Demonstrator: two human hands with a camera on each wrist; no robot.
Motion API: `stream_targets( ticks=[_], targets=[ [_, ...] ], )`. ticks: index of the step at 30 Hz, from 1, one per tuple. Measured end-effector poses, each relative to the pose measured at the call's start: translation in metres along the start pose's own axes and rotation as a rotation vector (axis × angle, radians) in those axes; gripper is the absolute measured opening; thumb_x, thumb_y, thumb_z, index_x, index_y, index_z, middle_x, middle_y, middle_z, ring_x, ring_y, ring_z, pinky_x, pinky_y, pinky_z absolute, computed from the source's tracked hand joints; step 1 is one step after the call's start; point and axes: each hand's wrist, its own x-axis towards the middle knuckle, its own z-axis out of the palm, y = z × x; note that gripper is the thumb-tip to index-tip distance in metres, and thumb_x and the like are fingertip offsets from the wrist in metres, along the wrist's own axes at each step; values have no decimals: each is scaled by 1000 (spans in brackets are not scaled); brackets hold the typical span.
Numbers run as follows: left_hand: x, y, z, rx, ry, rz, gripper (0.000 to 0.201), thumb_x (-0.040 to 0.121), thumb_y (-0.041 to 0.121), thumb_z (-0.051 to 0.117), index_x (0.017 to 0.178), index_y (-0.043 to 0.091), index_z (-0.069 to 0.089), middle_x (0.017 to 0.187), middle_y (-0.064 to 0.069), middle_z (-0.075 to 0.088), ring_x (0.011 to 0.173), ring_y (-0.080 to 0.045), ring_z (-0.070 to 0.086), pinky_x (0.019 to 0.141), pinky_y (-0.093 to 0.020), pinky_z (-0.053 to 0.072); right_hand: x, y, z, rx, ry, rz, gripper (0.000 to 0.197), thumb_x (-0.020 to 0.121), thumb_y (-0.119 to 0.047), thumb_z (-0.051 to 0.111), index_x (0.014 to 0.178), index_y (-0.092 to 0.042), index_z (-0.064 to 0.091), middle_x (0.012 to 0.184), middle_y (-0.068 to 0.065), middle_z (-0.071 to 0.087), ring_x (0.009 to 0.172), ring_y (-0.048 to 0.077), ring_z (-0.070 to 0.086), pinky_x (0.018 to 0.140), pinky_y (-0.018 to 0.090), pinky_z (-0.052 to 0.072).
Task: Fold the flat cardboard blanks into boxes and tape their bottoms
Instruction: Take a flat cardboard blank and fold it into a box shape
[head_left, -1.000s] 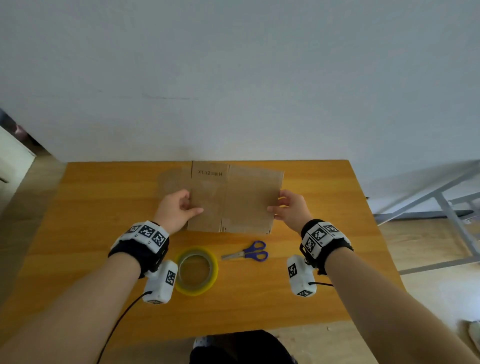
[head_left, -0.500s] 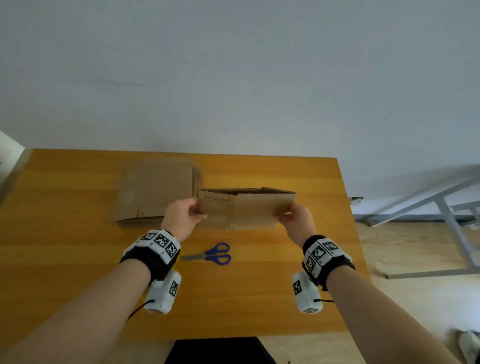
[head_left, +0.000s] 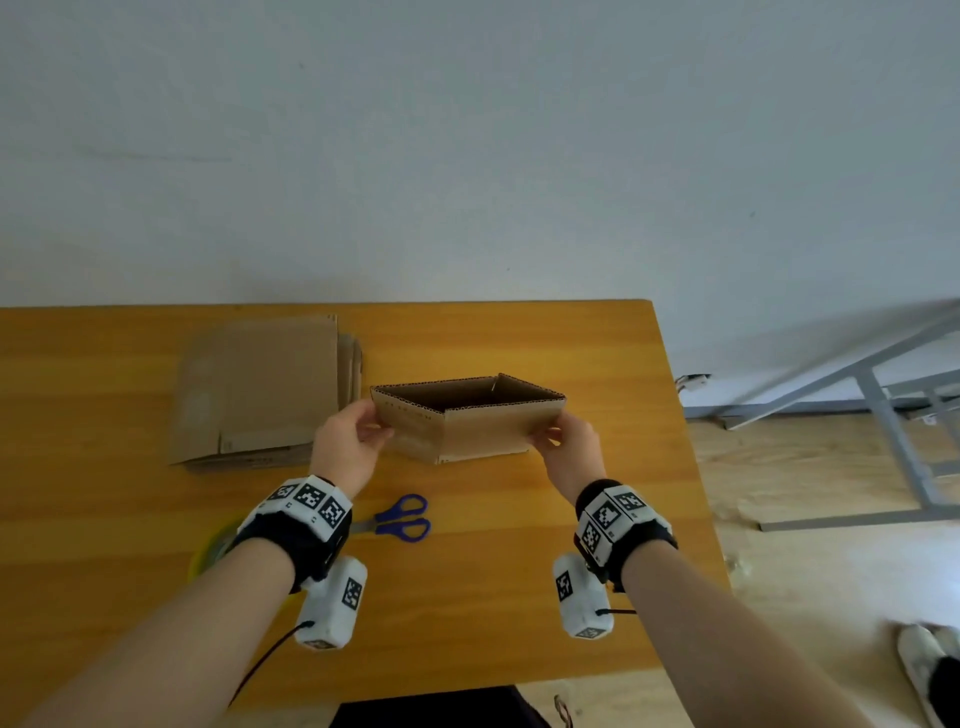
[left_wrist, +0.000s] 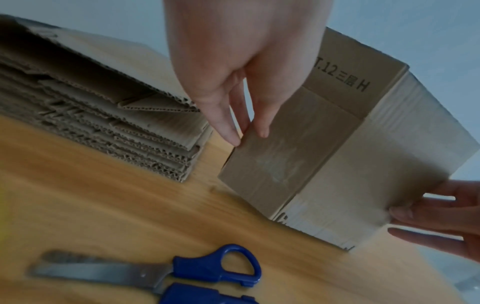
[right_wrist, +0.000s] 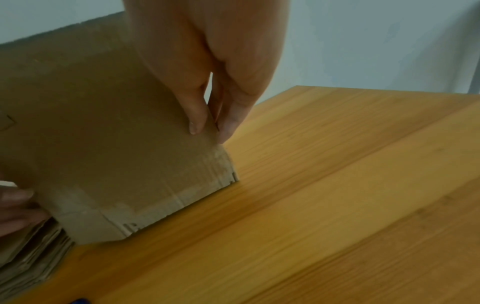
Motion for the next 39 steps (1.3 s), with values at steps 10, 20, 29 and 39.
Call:
stream_targets(
  ticks=[10, 20, 29, 39],
  targets=[
    [0, -3, -4, -363, -132, -231, 34, 97, 3, 42, 130, 10, 48, 124, -9, 57, 115, -23, 55, 96, -38, 47, -13, -10, 18, -7, -39, 3, 29, 90, -8, 61, 119, -8, 59, 120, 9, 64, 115, 23, 58, 95, 35, 48],
    [-6, 6, -18, -609, -206, -314, 31, 101, 28, 36, 131, 27, 44, 130, -8, 54, 119, -28, 54, 100, -50, 44, -36, -33, 39, 78, -90, -41, 36, 91, -1, 55, 124, -15, 57, 123, 4, 62, 117, 19, 56, 94, 30, 47],
    [1, -1, -32, -637, -256, -343, 36, 100, 40, 34, 132, 27, 46, 134, -3, 51, 124, -23, 47, 103, -50, 41, -45, -47, 47, 582, -159, 238, 35, 100, -7, 32, 129, -7, 53, 115, 7, 59, 109, 21, 56, 92, 31, 47],
    [2, -12, -45, -747, -466, -378, 52, 89, 52, 46, 135, 29, 46, 130, -4, 56, 118, -20, 52, 97, -39, 44, -42, -53, 45, 721, -245, 333, 62, 91, -54, 48, 142, -19, 39, 128, 4, 50, 124, 24, 48, 109, 44, 38]
  ],
)
